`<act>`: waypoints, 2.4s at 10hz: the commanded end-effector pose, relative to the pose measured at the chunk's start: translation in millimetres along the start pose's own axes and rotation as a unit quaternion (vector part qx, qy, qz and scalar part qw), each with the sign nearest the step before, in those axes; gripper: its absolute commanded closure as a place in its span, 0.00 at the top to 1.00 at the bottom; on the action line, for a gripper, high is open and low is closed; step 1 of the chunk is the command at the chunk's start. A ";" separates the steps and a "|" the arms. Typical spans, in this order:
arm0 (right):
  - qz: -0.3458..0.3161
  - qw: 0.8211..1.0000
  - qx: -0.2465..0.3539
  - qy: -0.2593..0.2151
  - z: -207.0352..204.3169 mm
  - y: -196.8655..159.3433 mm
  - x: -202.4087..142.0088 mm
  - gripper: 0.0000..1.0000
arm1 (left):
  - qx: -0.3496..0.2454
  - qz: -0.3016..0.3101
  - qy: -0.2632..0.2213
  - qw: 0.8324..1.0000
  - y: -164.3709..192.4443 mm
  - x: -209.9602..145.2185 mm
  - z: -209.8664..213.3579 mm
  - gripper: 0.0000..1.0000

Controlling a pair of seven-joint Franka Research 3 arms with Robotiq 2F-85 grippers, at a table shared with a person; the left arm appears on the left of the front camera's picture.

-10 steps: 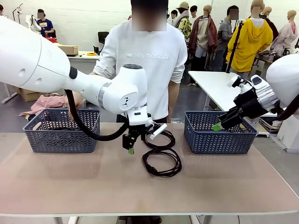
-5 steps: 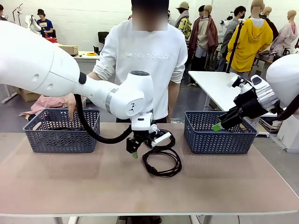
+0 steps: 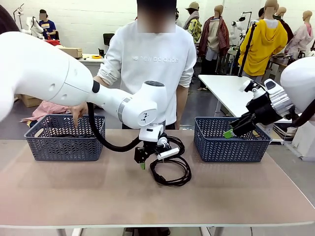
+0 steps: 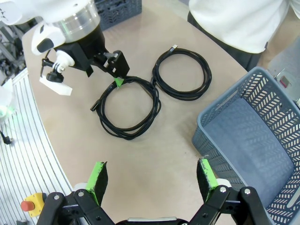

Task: Organize the cables according to human instructions.
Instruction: Pick up a bundle of cables and place it in the basket indicated by the human.

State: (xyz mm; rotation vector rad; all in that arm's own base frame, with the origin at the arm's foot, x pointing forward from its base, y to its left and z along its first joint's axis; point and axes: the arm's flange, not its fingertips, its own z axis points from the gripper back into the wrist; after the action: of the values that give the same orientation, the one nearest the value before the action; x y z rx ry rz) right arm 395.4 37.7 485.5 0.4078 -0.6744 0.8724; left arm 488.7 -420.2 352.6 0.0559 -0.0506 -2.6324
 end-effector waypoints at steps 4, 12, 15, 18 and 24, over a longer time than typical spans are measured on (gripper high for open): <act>0.008 1.000 0.008 -0.014 -1.3 -3.1 -0.9 1.00 | -0.005 -0.014 0.004 1.000 12.7 0.7 -14.4 1.00; 0.008 1.000 0.008 -0.014 -1.3 -3.1 -0.9 1.00 | -0.013 -0.019 -0.007 1.000 14.0 2.7 -32.6 0.95; 0.008 1.000 0.008 -0.014 -1.3 -3.1 -0.9 1.00 | -0.015 -0.017 -0.008 1.000 13.8 1.6 -34.2 0.68; 0.008 1.000 0.008 -0.014 -1.3 -3.1 -0.9 1.00 | -0.016 -0.015 -0.008 1.000 12.8 -0.4 -35.1 0.38; 0.008 1.000 0.008 -0.014 -1.3 -3.1 -0.9 1.00 | -0.015 -0.042 -0.020 0.999 8.8 3.3 -26.6 0.00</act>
State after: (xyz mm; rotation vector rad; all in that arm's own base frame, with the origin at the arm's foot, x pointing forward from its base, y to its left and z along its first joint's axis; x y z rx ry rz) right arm 395.4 37.7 485.5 0.4078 -0.6743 0.8724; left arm 494.1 -433.6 316.6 0.0029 -0.0238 -2.6713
